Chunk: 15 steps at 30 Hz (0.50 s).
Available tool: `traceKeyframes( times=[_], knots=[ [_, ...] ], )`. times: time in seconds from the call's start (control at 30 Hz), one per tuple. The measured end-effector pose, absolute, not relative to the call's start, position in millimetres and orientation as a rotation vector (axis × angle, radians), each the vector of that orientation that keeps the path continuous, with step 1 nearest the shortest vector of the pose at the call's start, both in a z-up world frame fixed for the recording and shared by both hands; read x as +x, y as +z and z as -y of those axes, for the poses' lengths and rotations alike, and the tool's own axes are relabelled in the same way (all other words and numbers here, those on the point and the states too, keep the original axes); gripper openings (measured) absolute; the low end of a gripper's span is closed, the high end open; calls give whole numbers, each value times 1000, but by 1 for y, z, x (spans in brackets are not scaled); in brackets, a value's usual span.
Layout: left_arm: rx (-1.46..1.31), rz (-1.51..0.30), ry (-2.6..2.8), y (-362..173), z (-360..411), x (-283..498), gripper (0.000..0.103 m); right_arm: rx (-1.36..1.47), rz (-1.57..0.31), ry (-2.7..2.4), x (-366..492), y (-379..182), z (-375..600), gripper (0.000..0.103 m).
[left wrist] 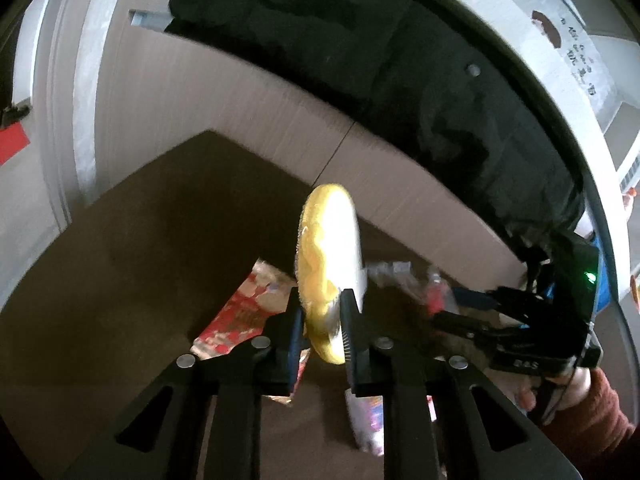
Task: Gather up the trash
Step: 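Grasp the plastic bag with red tape roll using the right tool while the left holds the sponge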
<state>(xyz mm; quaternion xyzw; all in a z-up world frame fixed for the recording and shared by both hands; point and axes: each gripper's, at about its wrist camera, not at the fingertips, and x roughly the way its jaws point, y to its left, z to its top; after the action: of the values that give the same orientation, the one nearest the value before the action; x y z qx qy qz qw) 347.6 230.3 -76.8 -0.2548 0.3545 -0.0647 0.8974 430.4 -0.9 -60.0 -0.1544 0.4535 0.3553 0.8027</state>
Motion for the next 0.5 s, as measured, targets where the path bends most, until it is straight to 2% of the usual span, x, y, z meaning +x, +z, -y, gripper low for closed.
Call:
traceKeyframes(
  times=[0.23, 0.5],
  knots=[
    [-465, -681, -166, -43, -202, 339, 13, -242, -850, 677, 396, -6, 54, 50],
    [-371, -631, -207, -4, -154, 322, 13, -171, -764, 608, 364, 27, 99, 50]
  ],
)
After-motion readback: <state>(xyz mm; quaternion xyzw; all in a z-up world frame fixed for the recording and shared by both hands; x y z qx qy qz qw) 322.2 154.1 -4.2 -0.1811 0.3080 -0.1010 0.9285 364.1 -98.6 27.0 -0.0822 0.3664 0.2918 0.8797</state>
